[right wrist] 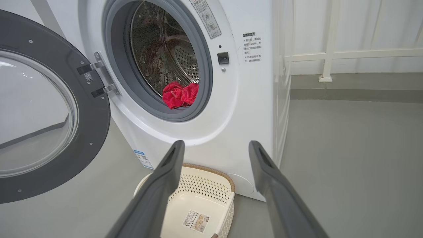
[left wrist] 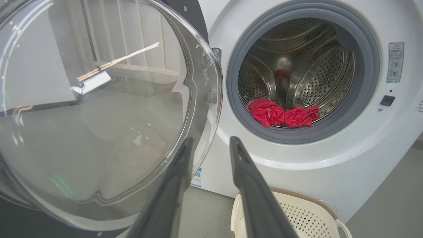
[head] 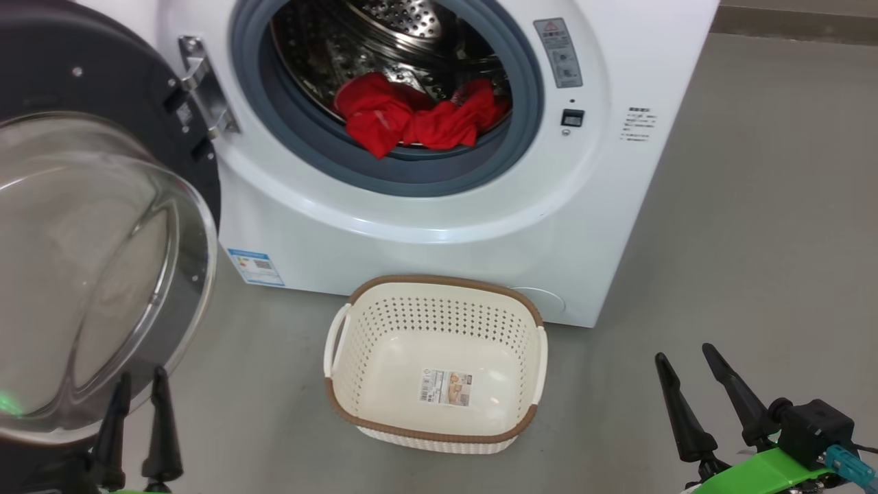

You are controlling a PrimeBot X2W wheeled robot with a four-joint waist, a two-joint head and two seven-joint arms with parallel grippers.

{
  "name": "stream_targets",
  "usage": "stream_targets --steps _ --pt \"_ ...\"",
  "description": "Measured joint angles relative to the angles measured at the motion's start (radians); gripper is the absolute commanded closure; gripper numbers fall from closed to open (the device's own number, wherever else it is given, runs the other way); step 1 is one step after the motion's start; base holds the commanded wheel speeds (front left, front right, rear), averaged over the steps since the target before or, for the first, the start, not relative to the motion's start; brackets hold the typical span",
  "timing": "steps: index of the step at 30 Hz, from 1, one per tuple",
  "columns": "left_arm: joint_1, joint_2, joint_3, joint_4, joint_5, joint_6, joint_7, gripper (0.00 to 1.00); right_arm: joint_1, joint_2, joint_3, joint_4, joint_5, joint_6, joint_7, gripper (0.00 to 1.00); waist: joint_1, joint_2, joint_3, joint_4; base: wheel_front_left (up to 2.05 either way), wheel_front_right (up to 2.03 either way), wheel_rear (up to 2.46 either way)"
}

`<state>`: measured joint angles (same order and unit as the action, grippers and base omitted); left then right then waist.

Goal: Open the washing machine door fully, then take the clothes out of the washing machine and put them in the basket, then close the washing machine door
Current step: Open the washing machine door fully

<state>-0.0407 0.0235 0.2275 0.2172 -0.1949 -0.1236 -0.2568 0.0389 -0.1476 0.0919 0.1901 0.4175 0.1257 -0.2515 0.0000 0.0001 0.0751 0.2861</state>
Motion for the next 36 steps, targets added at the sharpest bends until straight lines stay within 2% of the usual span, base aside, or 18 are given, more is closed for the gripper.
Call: stream_targets --steps 1,18,28,36 --pt "0.007 0.0 -0.008 -0.008 -0.004 0.0 0.0 0.01 0.0 0.0 -0.004 -0.001 -0.003 0.0 0.0 0.0 0.0 0.0 0.0 -0.007 0.0 0.0 0.0" --pt "0.081 0.02 -0.169 -0.065 -0.036 -0.002 0.0 0.0 0.036 0.008 -0.09 -0.02 -0.008 0.0 -0.001 0.0 0.0 0.0 -0.012 -0.15 0.0 0.0 0.0" --pt "0.083 0.026 -0.205 -0.078 -0.054 -0.002 0.0 0.0 0.04 0.009 -0.142 -0.031 -0.008 0.0 -0.001 0.0 0.0 0.0 -0.006 -0.233 0.0 0.0 0.0" --pt "0.083 0.026 -0.212 -0.074 -0.06 -0.002 0.0 0.0 0.049 0.013 -0.153 -0.035 -0.014 0.0 -0.001 0.0 0.0 -0.0001 0.004 -0.253 0.0 0.0 0.0"
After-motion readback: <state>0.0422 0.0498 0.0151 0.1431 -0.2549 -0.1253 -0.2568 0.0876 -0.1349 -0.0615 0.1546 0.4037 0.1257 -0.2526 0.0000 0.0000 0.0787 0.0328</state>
